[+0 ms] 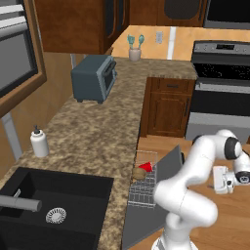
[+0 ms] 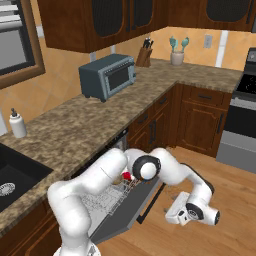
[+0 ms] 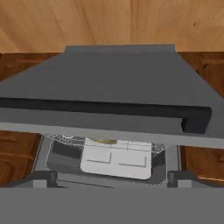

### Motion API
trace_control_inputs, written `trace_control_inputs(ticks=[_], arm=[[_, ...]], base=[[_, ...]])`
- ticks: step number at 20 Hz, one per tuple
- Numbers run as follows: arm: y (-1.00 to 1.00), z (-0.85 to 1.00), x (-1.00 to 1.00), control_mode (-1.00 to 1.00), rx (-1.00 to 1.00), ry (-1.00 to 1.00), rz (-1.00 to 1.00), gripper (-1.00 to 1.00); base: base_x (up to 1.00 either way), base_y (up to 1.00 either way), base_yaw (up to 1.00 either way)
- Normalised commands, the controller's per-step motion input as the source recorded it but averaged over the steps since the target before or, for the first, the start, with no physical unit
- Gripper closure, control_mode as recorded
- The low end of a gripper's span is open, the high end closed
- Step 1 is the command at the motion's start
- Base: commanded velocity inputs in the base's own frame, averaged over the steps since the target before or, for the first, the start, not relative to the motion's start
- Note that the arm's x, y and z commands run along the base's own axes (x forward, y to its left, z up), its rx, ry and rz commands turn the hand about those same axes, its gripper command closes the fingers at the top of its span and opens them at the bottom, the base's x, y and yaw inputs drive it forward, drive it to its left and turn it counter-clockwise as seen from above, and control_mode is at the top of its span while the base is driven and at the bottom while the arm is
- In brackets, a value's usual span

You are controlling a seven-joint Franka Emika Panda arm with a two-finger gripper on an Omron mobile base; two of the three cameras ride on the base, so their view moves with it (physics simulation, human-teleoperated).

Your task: Pick up the cup and bowl from the counter, place them in the dishwasher, and close the dishwasher door.

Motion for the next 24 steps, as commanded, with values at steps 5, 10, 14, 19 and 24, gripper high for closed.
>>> trace_control_inputs(ticks=[5, 10, 14, 19, 24], arm=[[0.03, -0.92, 0.08, -1.00, 0.15, 0.01, 0.00, -1.00], [0.33, -0.68, 0.18, -1.00, 0.08, 0.00, 0.00, -1.00], [0.54, -0.34, 0.20, -1.00, 0.08, 0.01, 0.00, -1.00], [0.54, 0.00, 0.10, -1.00, 0.11, 0.00, 0.00, -1.00], [0.54, 0.07, 0.13, -1.00, 0.09, 0.04, 0.00, -1.00]], base=[[0.00, 0.00, 0.00], [0.00, 0.00, 0.00], [0.00, 0.00, 0.00], [0.00, 0.00, 0.00], [0.00, 0.00, 0.00]])
